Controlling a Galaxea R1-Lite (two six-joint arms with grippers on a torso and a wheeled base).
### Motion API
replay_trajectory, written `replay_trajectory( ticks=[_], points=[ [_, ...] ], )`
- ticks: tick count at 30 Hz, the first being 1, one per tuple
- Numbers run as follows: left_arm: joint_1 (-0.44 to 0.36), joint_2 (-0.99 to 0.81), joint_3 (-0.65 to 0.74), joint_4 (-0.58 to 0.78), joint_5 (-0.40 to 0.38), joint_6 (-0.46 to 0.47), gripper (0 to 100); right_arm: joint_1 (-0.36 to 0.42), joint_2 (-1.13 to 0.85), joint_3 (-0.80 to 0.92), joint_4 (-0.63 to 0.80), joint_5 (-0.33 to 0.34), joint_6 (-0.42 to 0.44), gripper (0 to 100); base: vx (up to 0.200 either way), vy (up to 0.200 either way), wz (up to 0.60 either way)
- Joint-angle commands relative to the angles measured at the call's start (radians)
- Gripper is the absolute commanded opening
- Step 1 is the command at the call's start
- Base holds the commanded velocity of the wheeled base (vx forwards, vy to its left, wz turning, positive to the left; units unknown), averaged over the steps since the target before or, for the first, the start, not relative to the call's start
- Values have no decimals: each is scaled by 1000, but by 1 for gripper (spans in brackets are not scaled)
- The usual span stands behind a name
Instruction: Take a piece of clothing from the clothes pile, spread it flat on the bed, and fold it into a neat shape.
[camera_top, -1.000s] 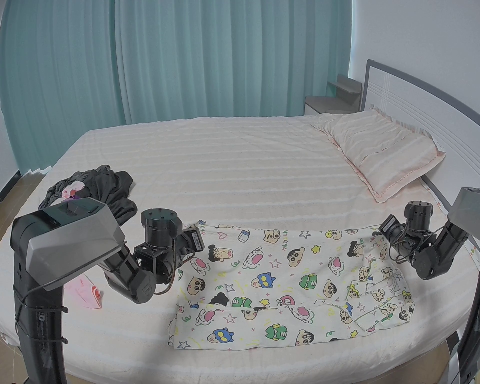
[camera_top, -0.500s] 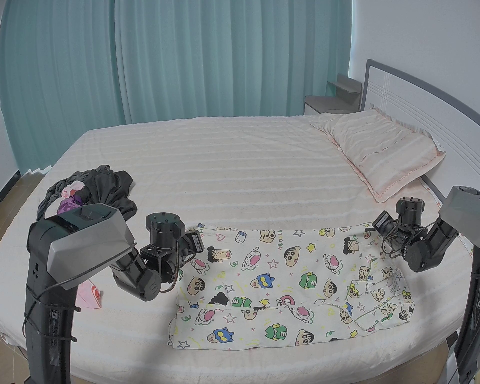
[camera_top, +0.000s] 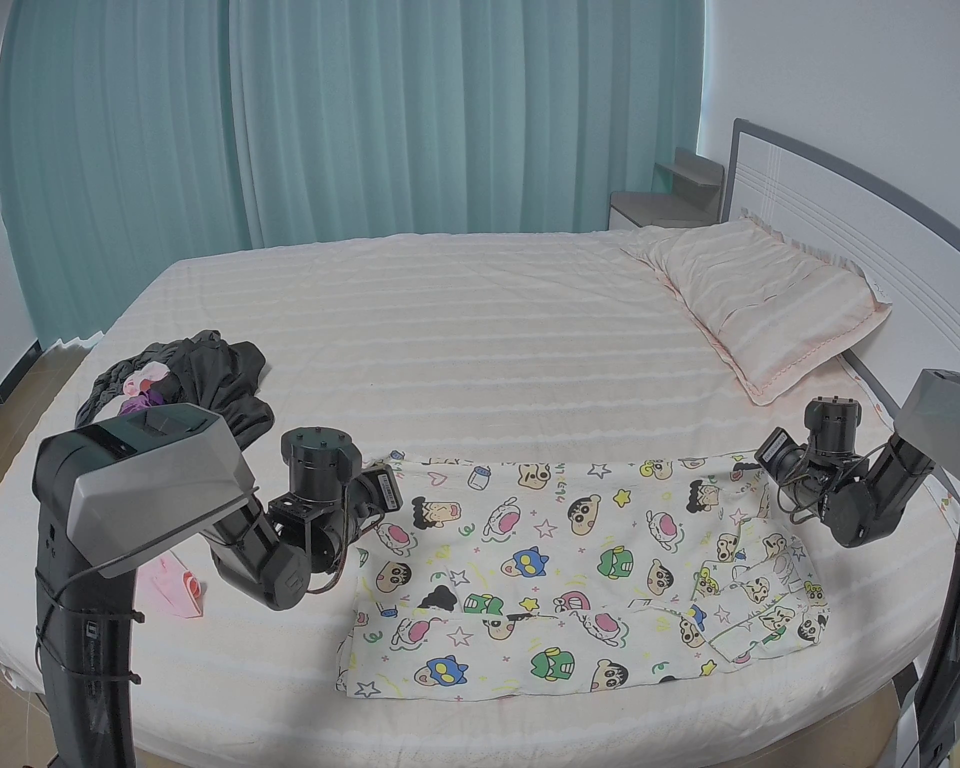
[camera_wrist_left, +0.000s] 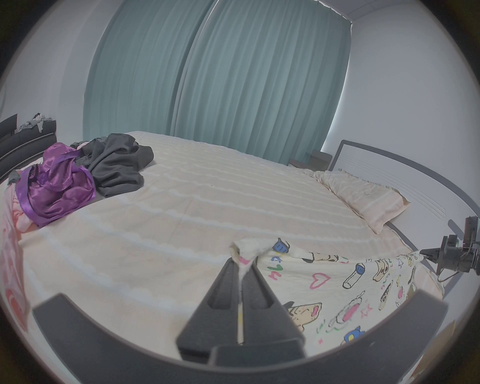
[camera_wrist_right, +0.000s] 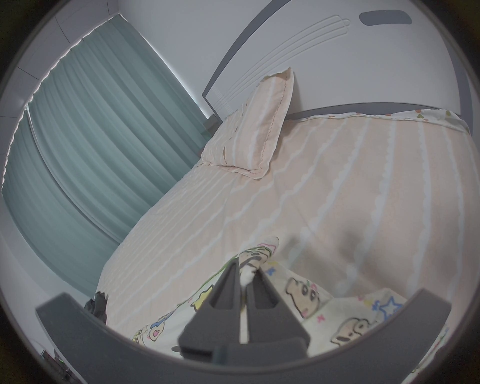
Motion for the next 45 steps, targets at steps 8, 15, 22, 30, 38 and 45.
replay_trajectory(
  ticks=[8,15,22,30,38,45],
  points=[
    [-40,-161,216,-40,-8,4,0,-2,-166,197,-5,45,-33,0,0,0,0],
    [-70,-203,319,-41,-9,21,0,1,-224,312,-5,52,-47,0,0,0,0],
    [-74,-187,384,-43,-12,30,0,12,-196,430,-31,76,-55,0,0,0,0],
    [-83,-94,465,-116,-22,42,0,44,-17,611,-347,81,-76,0,0,0,0],
    [-118,-62,532,-141,-57,55,0,36,97,723,-592,104,-122,0,0,0,0],
    [-118,-57,532,-147,-62,56,0,12,74,763,-595,122,-136,0,0,0,0]
  ],
)
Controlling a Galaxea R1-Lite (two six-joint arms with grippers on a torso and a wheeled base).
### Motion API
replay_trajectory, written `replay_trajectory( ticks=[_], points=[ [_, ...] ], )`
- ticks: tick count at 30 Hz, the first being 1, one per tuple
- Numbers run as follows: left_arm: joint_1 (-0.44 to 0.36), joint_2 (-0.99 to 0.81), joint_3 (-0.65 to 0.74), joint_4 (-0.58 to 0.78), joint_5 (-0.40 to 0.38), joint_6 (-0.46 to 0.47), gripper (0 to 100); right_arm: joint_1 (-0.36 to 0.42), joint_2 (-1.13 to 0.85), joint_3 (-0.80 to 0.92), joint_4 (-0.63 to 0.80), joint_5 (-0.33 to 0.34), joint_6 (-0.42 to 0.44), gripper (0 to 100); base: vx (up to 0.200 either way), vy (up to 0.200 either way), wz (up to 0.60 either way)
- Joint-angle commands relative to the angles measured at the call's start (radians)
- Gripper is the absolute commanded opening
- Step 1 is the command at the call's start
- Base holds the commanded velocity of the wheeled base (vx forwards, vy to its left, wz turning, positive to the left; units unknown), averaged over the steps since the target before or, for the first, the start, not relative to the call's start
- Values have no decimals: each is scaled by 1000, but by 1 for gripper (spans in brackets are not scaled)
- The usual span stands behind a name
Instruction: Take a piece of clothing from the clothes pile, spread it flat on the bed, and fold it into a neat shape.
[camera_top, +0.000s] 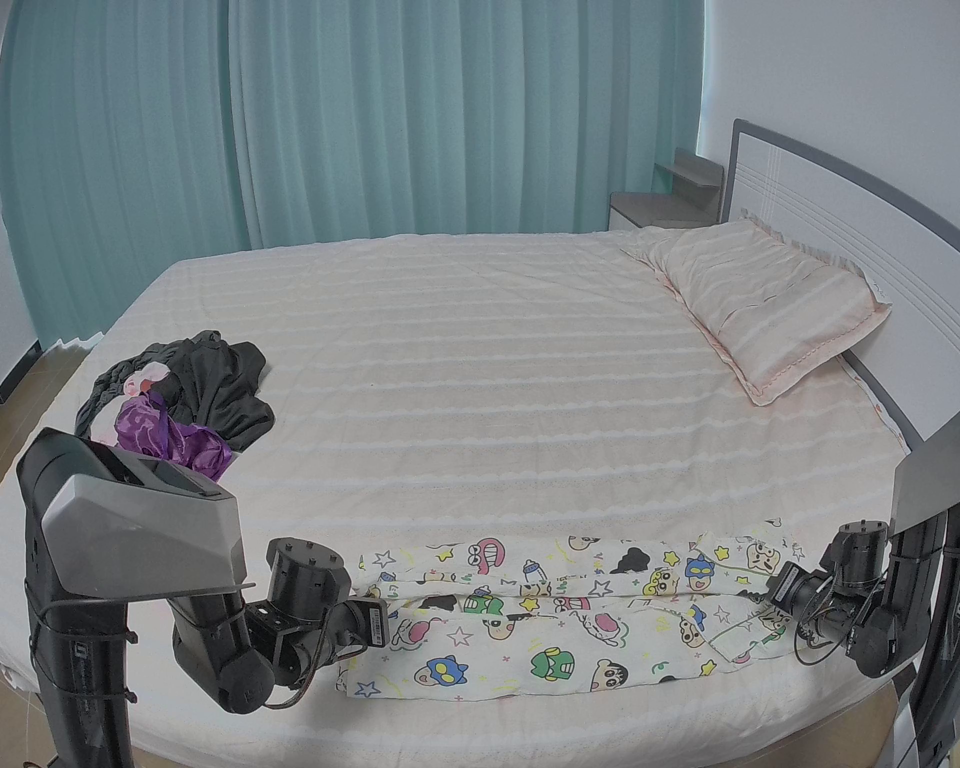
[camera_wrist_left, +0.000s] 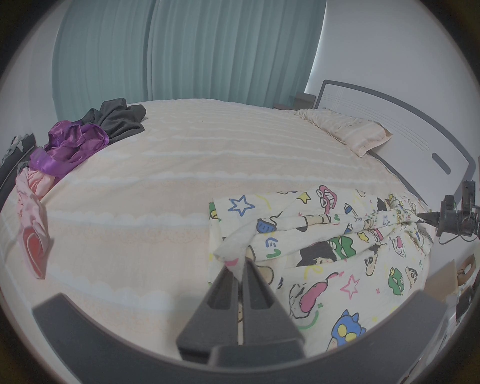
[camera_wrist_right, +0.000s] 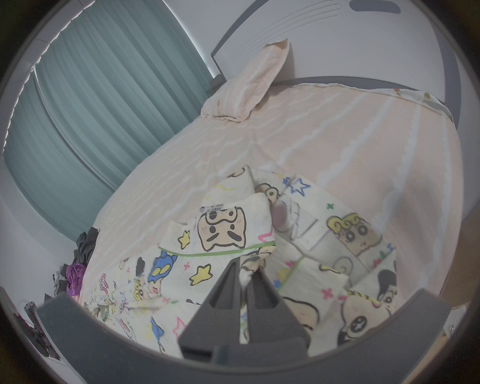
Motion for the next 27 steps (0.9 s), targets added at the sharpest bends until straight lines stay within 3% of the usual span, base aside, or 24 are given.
replay_trajectory(
  ticks=[1,17,23,24,26,27],
  points=[
    [-3,15,5,-1,0,0,0,-10,15,31,-3,10,-6,0,0,0,0],
    [2,14,19,-1,0,14,0,-13,-16,83,-8,16,-10,0,0,0,0],
    [5,12,20,-1,0,14,0,-56,-8,56,-9,18,-37,0,0,0,0],
    [3,12,20,-1,0,14,100,-63,-8,37,-9,18,-39,0,0,0,0],
    [3,12,20,-2,0,14,100,-72,-7,-3,3,18,-46,0,0,0,0],
    [3,12,20,-1,0,14,100,-75,-4,-12,6,18,-52,100,0,0,0]
  ],
)
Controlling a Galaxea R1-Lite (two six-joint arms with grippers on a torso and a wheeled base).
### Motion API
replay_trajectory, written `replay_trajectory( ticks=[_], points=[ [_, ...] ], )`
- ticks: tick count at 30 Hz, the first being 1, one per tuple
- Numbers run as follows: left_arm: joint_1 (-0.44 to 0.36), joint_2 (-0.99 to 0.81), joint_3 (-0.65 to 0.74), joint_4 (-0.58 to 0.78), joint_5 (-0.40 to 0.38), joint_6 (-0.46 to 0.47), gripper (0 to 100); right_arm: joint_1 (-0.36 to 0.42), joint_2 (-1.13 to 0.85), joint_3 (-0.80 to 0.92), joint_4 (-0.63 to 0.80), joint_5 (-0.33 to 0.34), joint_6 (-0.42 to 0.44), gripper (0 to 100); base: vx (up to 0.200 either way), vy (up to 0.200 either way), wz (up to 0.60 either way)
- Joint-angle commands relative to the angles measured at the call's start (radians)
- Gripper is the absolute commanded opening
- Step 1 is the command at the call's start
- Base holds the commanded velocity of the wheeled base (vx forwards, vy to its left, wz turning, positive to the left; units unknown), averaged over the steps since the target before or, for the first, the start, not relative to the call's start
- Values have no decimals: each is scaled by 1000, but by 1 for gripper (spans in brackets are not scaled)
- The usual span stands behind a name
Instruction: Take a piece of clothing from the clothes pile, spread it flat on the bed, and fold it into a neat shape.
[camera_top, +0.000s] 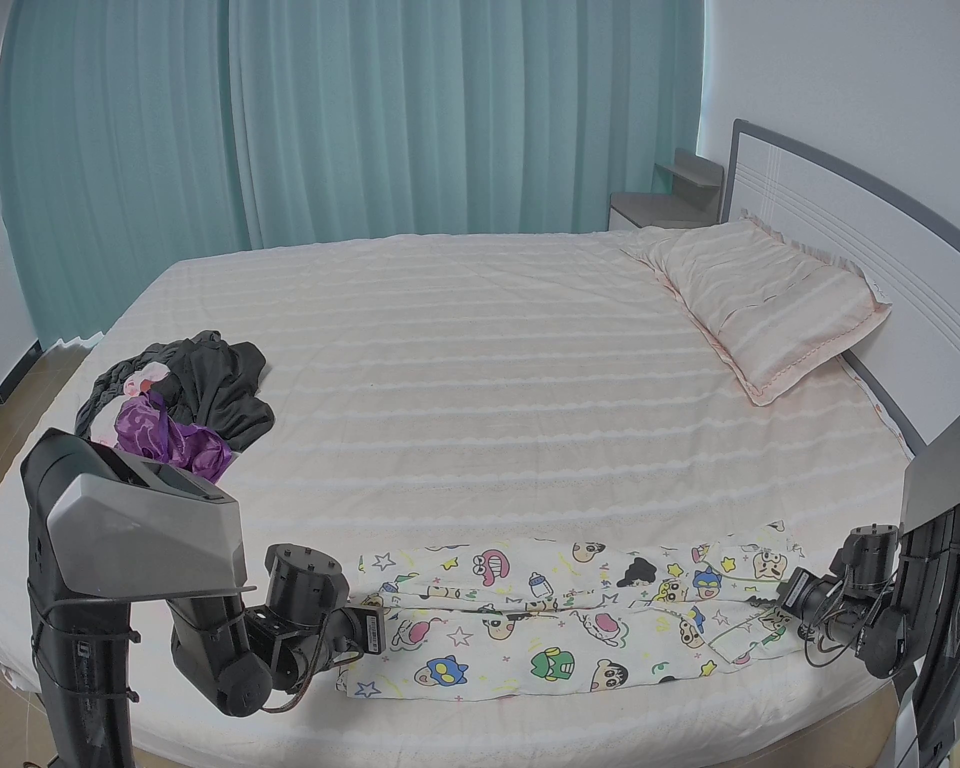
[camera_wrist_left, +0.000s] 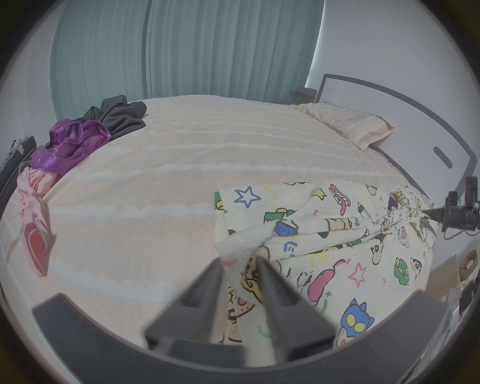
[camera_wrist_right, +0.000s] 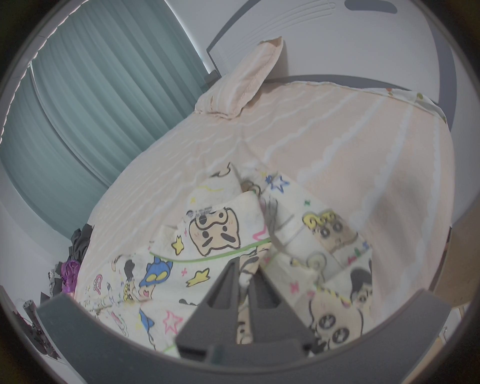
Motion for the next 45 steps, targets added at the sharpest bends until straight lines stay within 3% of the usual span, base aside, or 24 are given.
replay_trajectory(
  ticks=[1,13,14,19,20,22,25,29,35,41,45],
  points=[
    [-3,0,1,-1,1,0,100,-26,8,-54,9,0,-14,100,0,0,0],
    [29,-98,67,-46,-12,-11,100,-68,8,-45,3,-1,-48,100,0,0,0],
    [77,-212,96,-43,-67,-22,100,-95,-35,-37,-3,-1,-48,100,0,0,0],
    [120,-333,125,-38,-141,-94,100,-104,-122,-8,-3,2,-38,100,0,0,0],
    [125,-364,127,-37,-184,-170,100,-100,-171,4,-3,2,-13,100,0,0,0],
    [121,-368,127,-35,-214,-221,100,-94,-196,12,-3,5,18,100,0,0,0],
    [109,-335,110,-5,-291,-313,100,-68,-248,38,-1,34,134,100,0,0,0],
    [88,-181,53,17,-285,-305,100,-58,-251,42,9,83,223,100,0,0,0],
    [65,-55,-8,114,-279,-220,100,-57,-271,42,11,86,229,100,0,0,0],
    [23,-28,-149,319,-170,-217,100,-41,-266,42,12,86,229,100,0,0,0],
    [13,-32,-176,350,-165,-223,100,-32,-266,42,14,86,229,100,0,0,0]
  ],
)
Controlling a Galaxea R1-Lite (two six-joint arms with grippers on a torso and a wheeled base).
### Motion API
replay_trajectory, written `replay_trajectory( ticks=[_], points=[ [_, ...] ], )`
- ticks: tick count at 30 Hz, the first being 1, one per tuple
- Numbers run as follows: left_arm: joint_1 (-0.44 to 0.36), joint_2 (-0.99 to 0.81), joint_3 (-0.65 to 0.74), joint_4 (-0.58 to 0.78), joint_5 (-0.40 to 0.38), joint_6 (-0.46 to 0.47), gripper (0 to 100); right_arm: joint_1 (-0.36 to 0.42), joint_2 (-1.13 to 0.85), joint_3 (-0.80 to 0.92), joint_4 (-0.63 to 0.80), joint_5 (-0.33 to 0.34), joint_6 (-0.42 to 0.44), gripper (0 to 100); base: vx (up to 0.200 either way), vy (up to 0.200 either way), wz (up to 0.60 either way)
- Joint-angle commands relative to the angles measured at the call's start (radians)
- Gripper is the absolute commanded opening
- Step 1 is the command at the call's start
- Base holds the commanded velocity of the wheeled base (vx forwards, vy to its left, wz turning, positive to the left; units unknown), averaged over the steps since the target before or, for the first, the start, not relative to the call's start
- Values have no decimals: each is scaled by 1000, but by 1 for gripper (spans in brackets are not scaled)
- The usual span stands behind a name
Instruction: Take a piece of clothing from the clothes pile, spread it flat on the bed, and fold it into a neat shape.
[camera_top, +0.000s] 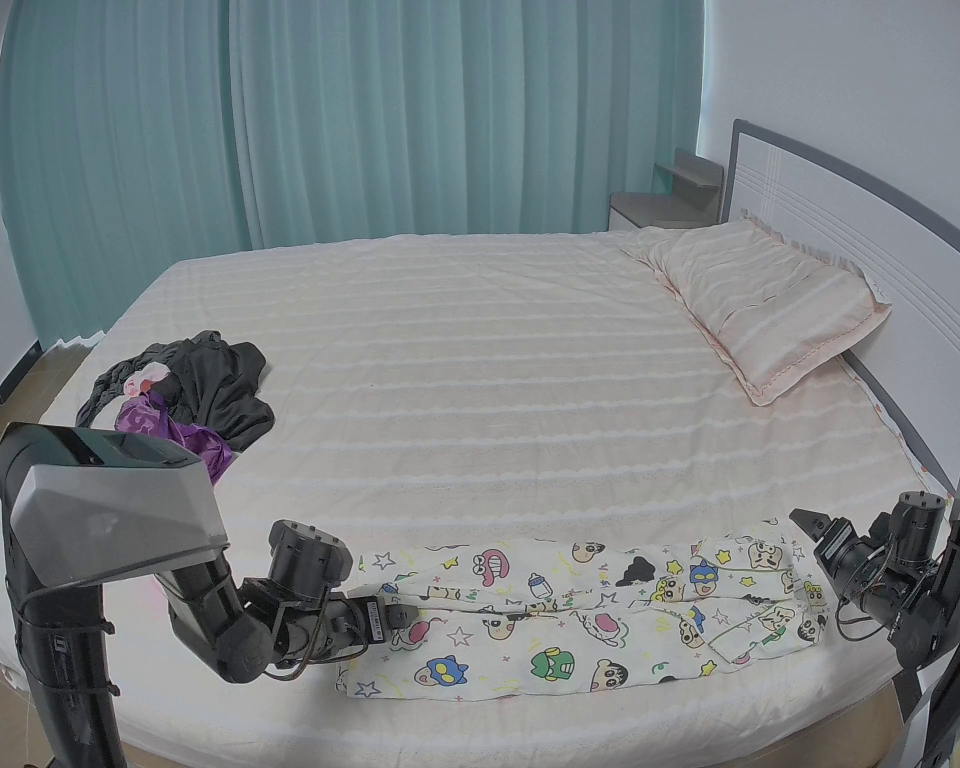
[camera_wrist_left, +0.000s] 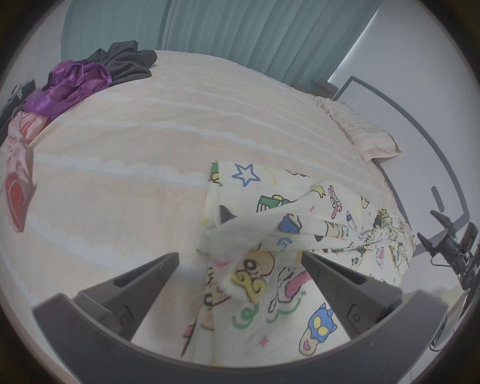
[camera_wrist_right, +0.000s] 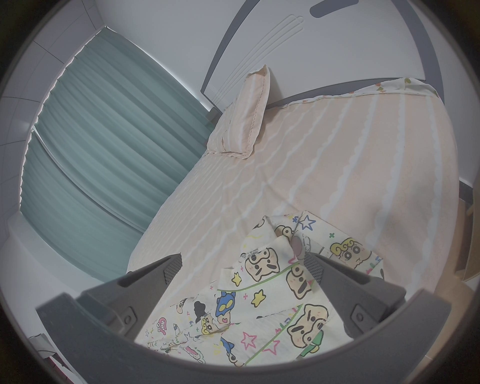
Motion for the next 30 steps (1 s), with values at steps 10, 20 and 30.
replay_trajectory(
  ticks=[10,20,30],
  points=[
    [-53,-50,39,-80,13,-2,100,17,-6,18,2,1,2,100,0,0,0],
    [-22,-202,77,-91,-4,-10,100,18,0,18,2,0,-3,100,0,0,0],
    [4,-25,-76,-72,151,-14,100,18,-1,18,0,-2,-5,100,0,0,0]
  ],
)
